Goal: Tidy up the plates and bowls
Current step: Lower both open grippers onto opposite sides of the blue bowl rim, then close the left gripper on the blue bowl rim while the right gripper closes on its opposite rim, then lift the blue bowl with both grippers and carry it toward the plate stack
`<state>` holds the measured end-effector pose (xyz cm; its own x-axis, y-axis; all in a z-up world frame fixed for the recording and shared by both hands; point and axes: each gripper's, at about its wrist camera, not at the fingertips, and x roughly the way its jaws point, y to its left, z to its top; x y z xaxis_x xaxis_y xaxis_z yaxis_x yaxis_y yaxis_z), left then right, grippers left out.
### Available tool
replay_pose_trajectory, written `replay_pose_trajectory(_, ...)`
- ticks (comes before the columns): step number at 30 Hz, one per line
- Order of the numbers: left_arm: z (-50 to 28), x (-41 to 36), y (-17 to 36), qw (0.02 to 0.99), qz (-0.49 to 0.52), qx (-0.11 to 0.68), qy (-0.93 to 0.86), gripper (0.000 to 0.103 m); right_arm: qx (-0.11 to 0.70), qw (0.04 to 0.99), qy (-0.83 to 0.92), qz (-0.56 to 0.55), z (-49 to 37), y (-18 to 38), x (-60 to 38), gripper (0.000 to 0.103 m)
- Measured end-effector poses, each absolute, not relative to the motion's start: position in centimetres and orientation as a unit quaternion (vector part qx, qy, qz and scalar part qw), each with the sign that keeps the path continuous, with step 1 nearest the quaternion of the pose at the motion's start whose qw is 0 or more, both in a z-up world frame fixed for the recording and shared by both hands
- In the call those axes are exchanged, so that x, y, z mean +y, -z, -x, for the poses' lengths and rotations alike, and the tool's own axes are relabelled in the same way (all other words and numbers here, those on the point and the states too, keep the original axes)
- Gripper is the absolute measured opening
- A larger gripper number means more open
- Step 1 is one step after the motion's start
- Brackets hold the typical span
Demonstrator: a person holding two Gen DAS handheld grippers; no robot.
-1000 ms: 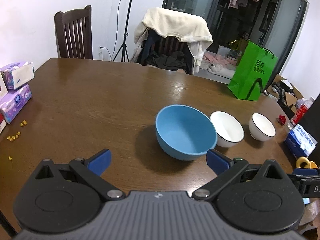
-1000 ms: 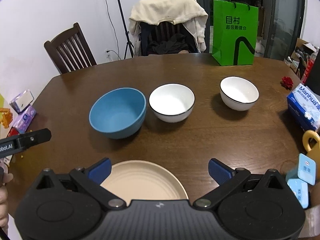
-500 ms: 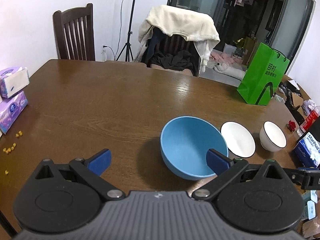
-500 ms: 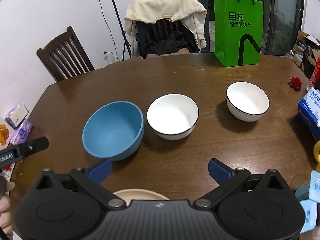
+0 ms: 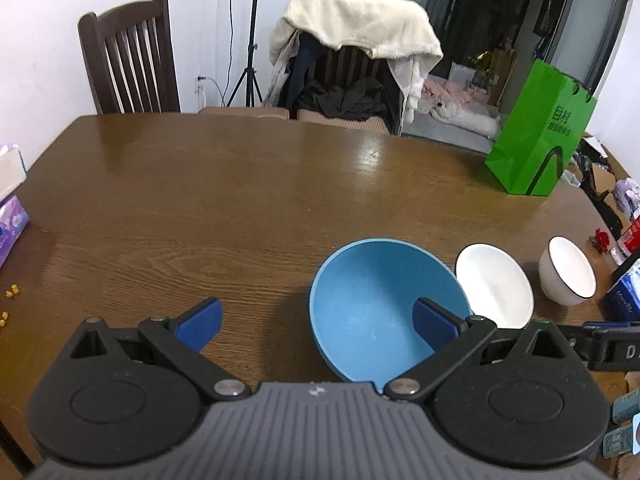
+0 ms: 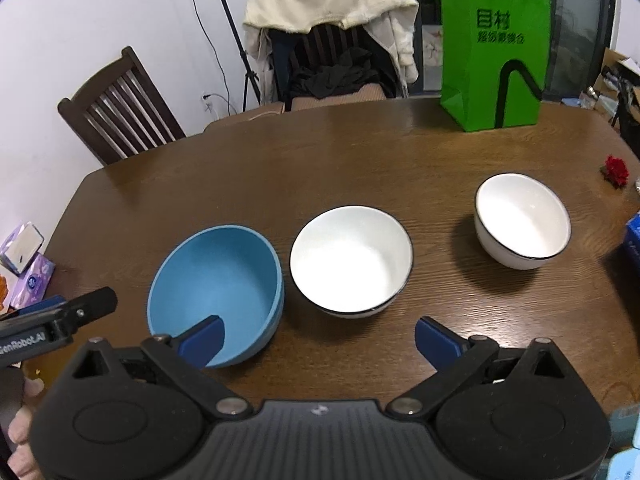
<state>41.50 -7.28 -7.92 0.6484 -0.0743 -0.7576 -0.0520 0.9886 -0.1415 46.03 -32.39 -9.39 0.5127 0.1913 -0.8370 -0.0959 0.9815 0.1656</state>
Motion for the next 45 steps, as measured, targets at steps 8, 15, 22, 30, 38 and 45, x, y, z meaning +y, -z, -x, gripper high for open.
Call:
replay_pose_trajectory(8, -44.7, -7.1, 10.4, 0.893, 0.061, 0.446, -0.008, 0.097, 0.519, 0.849, -0.083, -0.047, -48.2, 12.4, -30.2, 0.071)
replay_pose_trajectory(15, -46.9, -7.6, 11.8, 0.882, 0.048, 0.468, 0.001, 0.078, 0.538, 0.839, -0.068, -0.038, -49.6, 14.0, -28.5, 0.047)
replay_pose_trajectory(22, -49.0, -7.4, 13.3, 0.864, 0.049, 0.5, 0.016, 0.048, 0.561, 0.826, -0.049, -0.019, -51.1, 15.2, -26.7, 0.035)
replay_pose_trajectory(30, -49.6, -6.6, 14.8, 0.845, 0.075, 0.528, 0.044, 0.006, 0.576, 0.816, -0.035, -0.027, -52.1, 16.2, -26.1, 0.017)
replay_pose_trajectory(38, -49.1, -8.0, 14.5, 0.847, 0.055, 0.528, 0.028, 0.005, 0.574, 0.817, -0.035, -0.041, -52.2, 16.4, -26.4, 0.007)
replay_pose_trajectory(45, -46.7, -9.1, 12.8, 0.856, 0.042, 0.516, 0.006, 0.005, 0.571, 0.819, -0.044, -0.037, -51.1, 15.9, -26.9, 0.006)
